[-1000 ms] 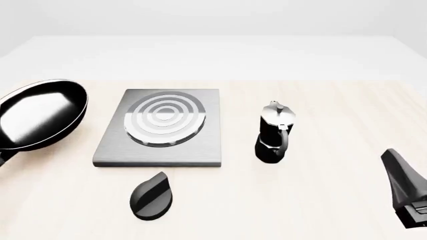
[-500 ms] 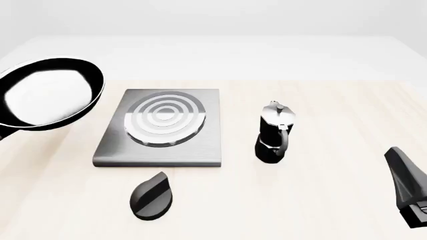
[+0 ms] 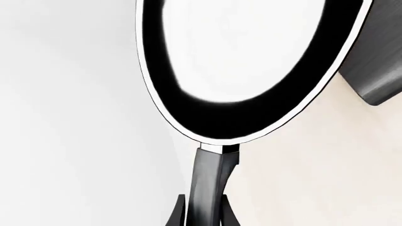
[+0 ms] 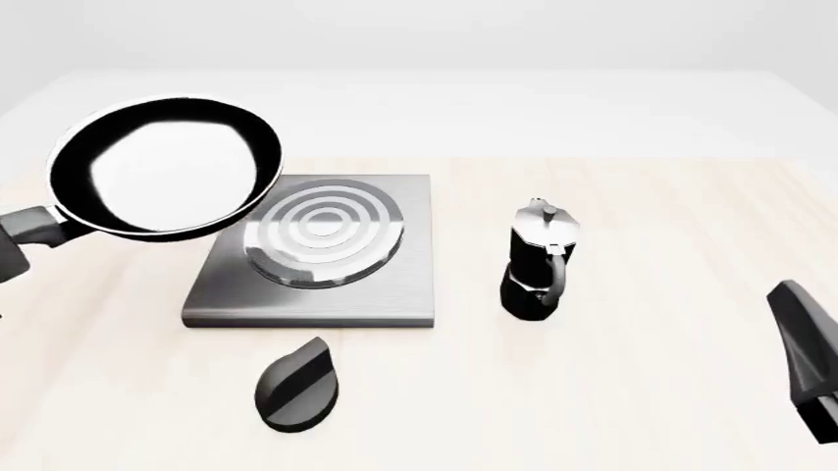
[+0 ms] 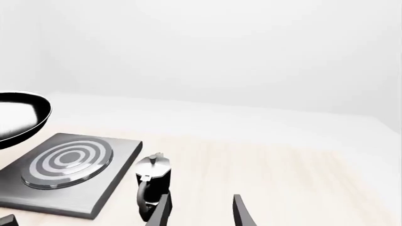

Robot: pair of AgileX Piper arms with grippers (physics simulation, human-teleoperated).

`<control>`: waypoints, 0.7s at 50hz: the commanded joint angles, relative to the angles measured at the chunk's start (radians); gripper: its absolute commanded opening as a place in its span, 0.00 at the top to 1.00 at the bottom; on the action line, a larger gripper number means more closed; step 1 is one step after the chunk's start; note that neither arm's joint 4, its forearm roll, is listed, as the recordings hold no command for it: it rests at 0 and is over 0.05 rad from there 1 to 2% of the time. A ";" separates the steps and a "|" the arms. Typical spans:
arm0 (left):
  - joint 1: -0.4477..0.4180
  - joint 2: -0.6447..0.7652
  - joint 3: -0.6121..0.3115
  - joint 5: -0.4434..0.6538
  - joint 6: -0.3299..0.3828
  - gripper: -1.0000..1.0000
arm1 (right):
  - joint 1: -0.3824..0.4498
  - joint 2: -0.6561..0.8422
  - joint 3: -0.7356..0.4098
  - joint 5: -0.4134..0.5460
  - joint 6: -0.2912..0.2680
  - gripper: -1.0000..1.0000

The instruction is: Turn on the stove and put the frying pan on it.

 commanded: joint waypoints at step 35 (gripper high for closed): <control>-0.287 0.245 -0.105 -0.166 -0.005 1.00 | -0.043 -0.001 -0.005 0.010 0.003 0.00</control>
